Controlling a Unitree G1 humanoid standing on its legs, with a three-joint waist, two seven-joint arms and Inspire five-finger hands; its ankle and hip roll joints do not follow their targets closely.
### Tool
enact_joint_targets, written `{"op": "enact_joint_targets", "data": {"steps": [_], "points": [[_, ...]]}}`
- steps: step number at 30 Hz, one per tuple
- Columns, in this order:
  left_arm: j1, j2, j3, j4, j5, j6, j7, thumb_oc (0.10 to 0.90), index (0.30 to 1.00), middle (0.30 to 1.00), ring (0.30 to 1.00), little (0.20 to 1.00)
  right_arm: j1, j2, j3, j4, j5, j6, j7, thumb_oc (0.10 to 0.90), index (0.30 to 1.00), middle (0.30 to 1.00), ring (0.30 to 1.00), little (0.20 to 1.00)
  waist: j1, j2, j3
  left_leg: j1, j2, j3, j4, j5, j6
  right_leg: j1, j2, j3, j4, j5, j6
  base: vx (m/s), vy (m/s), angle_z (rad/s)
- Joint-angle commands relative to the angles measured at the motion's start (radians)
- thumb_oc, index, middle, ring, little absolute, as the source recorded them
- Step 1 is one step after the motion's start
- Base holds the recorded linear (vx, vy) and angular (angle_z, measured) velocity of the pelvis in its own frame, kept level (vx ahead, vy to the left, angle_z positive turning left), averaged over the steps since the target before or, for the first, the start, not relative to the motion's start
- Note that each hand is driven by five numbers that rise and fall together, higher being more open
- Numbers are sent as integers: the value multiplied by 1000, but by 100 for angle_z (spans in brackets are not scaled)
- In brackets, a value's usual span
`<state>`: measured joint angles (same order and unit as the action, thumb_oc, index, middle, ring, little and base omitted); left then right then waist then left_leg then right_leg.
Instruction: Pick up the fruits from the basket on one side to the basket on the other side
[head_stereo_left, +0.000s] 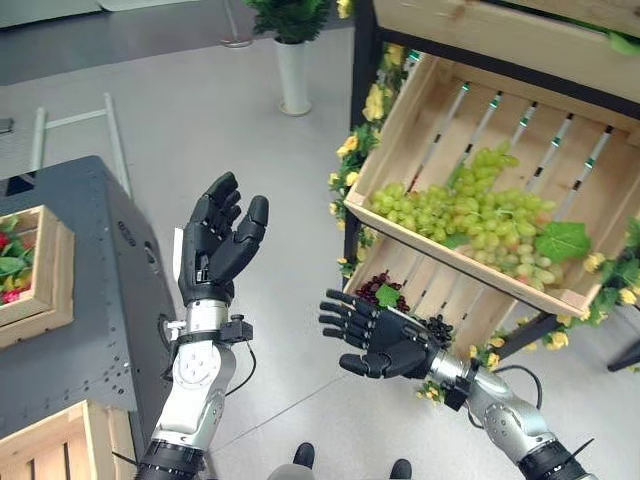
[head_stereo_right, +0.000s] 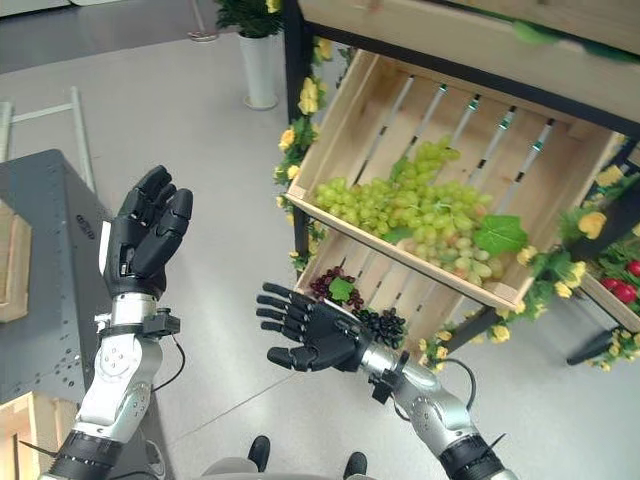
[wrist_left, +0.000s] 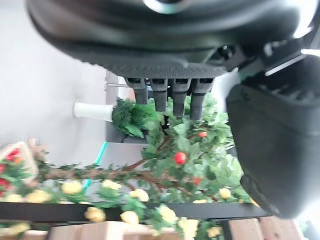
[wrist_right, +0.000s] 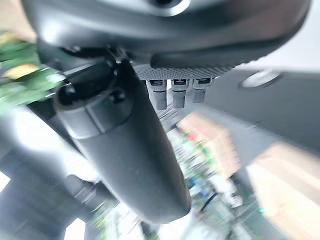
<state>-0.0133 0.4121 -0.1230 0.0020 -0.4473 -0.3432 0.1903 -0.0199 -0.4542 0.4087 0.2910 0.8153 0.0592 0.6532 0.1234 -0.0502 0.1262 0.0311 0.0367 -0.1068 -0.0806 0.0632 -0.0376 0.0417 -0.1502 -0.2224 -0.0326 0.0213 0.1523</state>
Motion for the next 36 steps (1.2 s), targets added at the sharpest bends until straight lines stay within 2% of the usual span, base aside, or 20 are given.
{"op": "enact_joint_targets", "data": {"steps": [1, 4, 5, 7, 9, 11, 13, 16, 18, 20, 21, 23, 26, 27, 29, 32, 36], "points": [[-21, 51, -58, 85, -22, -6, -155, 800, 900, 900, 900, 900, 8, 40, 3, 34, -92, -137, -139, 800, 900, 900, 900, 900, -26, 10, -75, -29, -46, 28, -7, -42, 57, -47, 8, 89, 176, -76, -10, -100, -245, 46], [-20, 39, -95, 221, -52, 32, -234, 800, 900, 900, 900, 900, 35, 61, -13, 162, -181, -158, -187, 800, 900, 900, 900, 900, -46, 12, -75, -37, -45, 14, -7, -37, 51, -37, 27, 123, 93, -53, -21, -132, -345, 64], [-21, 27, -111, 314, -72, 33, -282, 800, 900, 900, 900, 900, 38, 74, -27, 244, -235, -181, -206, 800, 900, 900, 900, 900, -56, 14, -72, -37, -42, 6, -7, -37, 45, -31, 39, 141, 68, -46, -27, -121, -369, 35], [-22, 4, -120, 408, -89, 70, -310, 800, 900, 900, 900, 900, 34, 81, -41, 323, -305, -211, -264, 800, 900, 900, 900, 900, -62, 17, -69, -41, -32, 6, -3, -32, 35, -27, 53, 141, 55, -44, -36, -132, -417, 23], [-20, -32, -130, 541, -86, 99, -323, 800, 900, 900, 900, 900, 27, 82, -60, 421, -456, -252, -405, 800, 900, 900, 900, 900, -75, 23, -52, -55, -17, 6, 31, -30, 15, -20, 75, 149, 40, -38, -51, -145, -413, 26], [-26, -65, -132, 637, -73, 118, -319, 800, 900, 900, 900, 900, 16, 79, -51, 465, -510, -235, -470, 800, 900, 900, 900, 900, -82, 31, -37, -61, 1, 10, 27, -12, -2, -10, 91, 145, 26, -38, -63, -152, -327, 28], [-33, -97, -116, 772, 4, 110, -301, 800, 900, 900, 900, 900, 11, 102, -71, 570, -548, -215, -478, 800, 900, 900, 900, 900, -90, 40, -21, -91, 32, 12, -7, 49, -36, 13, 118, 151, -7, -35, -77, -187, -327, 24], [-54, -121, -99, 858, 54, 141, -264, 800, 900, 900, 900, 900, -2, 112, -82, 644, -571, -188, -466, 800, 900, 900, 900, 900, -94, 48, 0, -134, 38, 45, -2, 64, -47, 26, 130, 147, -17, -41, -89, -193, -207, 37], [-76, -130, -106, 926, 117, 173, -264, 800, 900, 900, 900, 900, -4, 112, -95, 707, -608, -173, -482, 800, 900, 900, 900, 900, -104, 37, 14, -151, 29, 103, 112, 11, -36, 25, 112, 113, -7, -45, -105, -174, -111, 55], [-76, -135, -124, 952, 164, 208, -259, 800, 900, 900, 900, 900, -4, 109, -98, 746, -601, -161, -496, 800, 900, 900, 900, 900, -109, 28, 20, -150, 20, 128, 181, -30, -22, 23, 97, 95, 3, -44, -111, -121, -31, 83], [-69, -132, -133, 977, 203, 235, -265, 800, 900, 900, 900, 900, -3, 107, -110, 769, -579, -147, -494, 800, 900, 900, 900, 900, -115, 24, 23, -135, 10, 136, 229, -66, -8, 20, 88, 85, 19, -45, -114, -87, 10, 72], [-57, -126, -137, 994, 241, 239, -262, 800, 900, 900, 900, 900, 3, 103, -115, 771, -567, -137, -479, 800, 900, 900, 900, 900, -118, 26, 22, -115, 4, 130, 235, -80, -3, 15, 87, 81, 28, -46, -115, -40, 34, 53], [-44, -114, -138, 1058, 271, 248, -290, 800, 900, 900, 900, 900, 20, 100, -133, 783, -573, -140, -456, 800, 900, 900, 900, 900, -134, 43, 11, -53, 27, 156, 181, -79, -15, 17, 86, 58, 27, -52, -113, -19, 166, 46], [-48, -121, -152, 1085, 272, 261, -326, 800, 900, 900, 900, 900, 19, 99, -148, 799, -574, -142, -468, 800, 900, 900, 900, 900, -143, 55, 1, -17, 46, 180, 118, -58, -30, 23, 82, 33, 15, -52, -107, -26, 210, 36], [-51, -129, -163, 1093, 268, 265, -337, 800, 900, 900, 900, 900, 14, 98, -159, 815, -571, -153, -481, 800, 900, 900, 900, 900, -145, 67, -3, 0, 52, 191, 74, -44, -38, 27, 76, 15, 6, -50, -100, -30, 216, 64], [-47, -139, -172, 1102, 257, 262, -341, 800, 900, 900, 900, 900, 3, 107, -169, 821, -551, -167, -488, 800, 900, 900, 900, 900, -141, 81, -6, 22, 47, 189, 25, -37, -42, 28, 55, -4, 4, -43, -80, 8, 207, 44], [-28, -150, -160, 1121, 255, 266, -340, 800, 900, 900, 900, 900, 12, 136, -164, 794, -595, -157, -506, 800, 900, 900, 900, 900, -131, 84, -14, 36, 21, 180, 11, -57, -27, 30, 21, -14, -4, -26, -50, 20, 191, 22]]}}
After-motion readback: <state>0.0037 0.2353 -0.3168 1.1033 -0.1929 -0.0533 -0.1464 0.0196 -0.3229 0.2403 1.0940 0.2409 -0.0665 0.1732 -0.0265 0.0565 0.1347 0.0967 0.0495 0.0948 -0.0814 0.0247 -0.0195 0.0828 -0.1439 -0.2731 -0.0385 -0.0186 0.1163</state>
